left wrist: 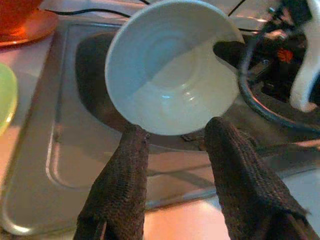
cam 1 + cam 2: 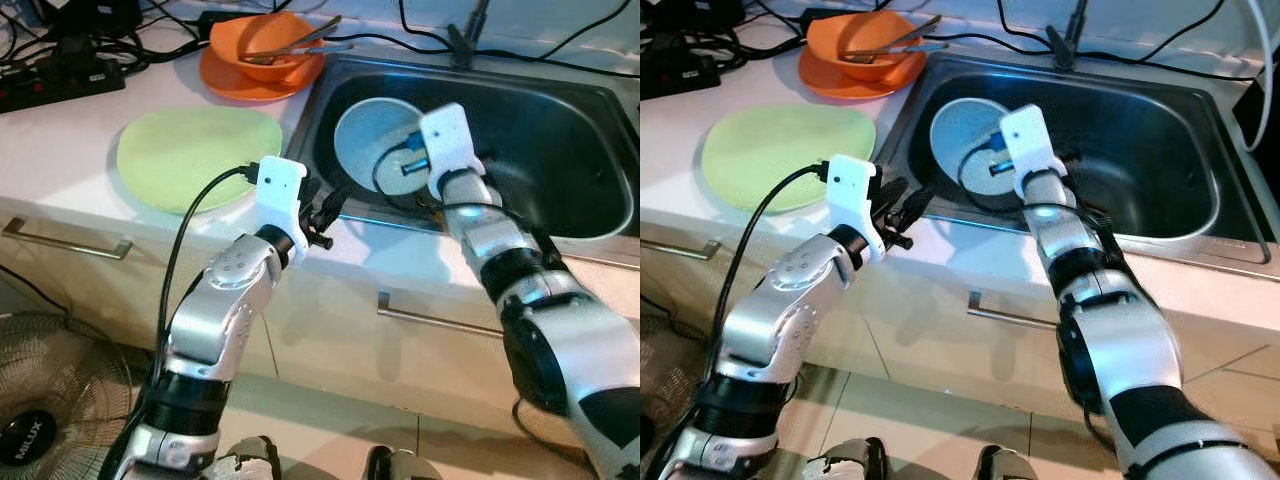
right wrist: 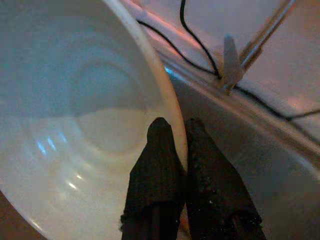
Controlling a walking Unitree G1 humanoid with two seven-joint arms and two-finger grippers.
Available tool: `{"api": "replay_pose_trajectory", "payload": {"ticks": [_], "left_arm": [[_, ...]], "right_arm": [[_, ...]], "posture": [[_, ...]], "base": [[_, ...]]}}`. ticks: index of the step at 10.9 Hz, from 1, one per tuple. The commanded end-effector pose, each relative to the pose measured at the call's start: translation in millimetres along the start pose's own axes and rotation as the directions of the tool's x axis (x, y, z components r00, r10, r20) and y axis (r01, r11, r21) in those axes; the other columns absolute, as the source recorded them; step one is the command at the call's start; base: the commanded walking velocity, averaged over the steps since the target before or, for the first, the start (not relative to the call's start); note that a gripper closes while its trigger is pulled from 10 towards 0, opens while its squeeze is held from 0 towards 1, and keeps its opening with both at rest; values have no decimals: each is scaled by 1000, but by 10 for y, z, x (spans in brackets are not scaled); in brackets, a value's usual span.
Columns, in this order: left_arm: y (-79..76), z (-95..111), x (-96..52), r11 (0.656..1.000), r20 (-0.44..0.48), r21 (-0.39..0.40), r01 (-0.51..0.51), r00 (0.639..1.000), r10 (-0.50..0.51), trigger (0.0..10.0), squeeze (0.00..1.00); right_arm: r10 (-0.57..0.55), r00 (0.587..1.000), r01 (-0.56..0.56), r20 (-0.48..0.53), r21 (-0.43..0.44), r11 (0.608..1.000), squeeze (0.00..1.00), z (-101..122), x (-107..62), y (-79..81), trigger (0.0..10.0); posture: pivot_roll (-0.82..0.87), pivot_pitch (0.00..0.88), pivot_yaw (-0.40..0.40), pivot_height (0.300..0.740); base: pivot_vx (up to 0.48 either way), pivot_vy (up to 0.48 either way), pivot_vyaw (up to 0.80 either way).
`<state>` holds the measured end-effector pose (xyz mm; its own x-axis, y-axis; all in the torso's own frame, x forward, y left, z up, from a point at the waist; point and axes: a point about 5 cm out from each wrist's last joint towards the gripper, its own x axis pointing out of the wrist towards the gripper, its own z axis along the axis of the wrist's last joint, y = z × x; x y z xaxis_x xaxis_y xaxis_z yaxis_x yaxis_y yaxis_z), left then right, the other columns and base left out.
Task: Kitchen organization
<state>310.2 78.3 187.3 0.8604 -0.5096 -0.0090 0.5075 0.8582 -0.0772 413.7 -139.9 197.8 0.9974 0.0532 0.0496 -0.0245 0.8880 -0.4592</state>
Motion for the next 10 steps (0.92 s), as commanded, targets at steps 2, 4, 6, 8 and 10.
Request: {"api": "replay_pose_trajectory", "payload": {"ticks": [2, 4, 6, 8, 10], "left_arm": [[-49, -6, -40, 1000, -19, 4, 3, 1000, -3, 10000, 0], [-54, -17, -58, 1000, -35, 2, 4, 999, -4, 10000, 0], [-60, -31, -67, 1000, -49, 2, 7, 999, -7, 10000, 0], [-90, -53, -61, 1000, -60, 3, 24, 998, -24, 10000, 0], [-103, -58, -58, 999, -64, 4, 34, 997, -33, 10000, 0]], "right_arm": [[-15, 1000, 14, -3, -73, 997, 0, 83, 42, -70, 10000], [20, 999, -24, -47, -95, 995, 0, 21, 32, -31, 10000], [43, 996, -48, -75, -77, 996, 0, -15, 24, 11, 10000], [78, 991, -87, -112, -74, 993, 275, -67, 11, 60, 10000], [104, 987, -113, -122, -67, 991, 427, -77, 4, 109, 10000]], "posture": [[203, 123, -25, 740], [209, 127, -25, 740], [210, 124, -24, 740], [213, 115, -22, 740], [219, 105, -19, 740]], "base": [[0, 0, 0], [0, 0, 0], [0, 0, 0], [0, 0, 0], [0, 0, 0]]}}
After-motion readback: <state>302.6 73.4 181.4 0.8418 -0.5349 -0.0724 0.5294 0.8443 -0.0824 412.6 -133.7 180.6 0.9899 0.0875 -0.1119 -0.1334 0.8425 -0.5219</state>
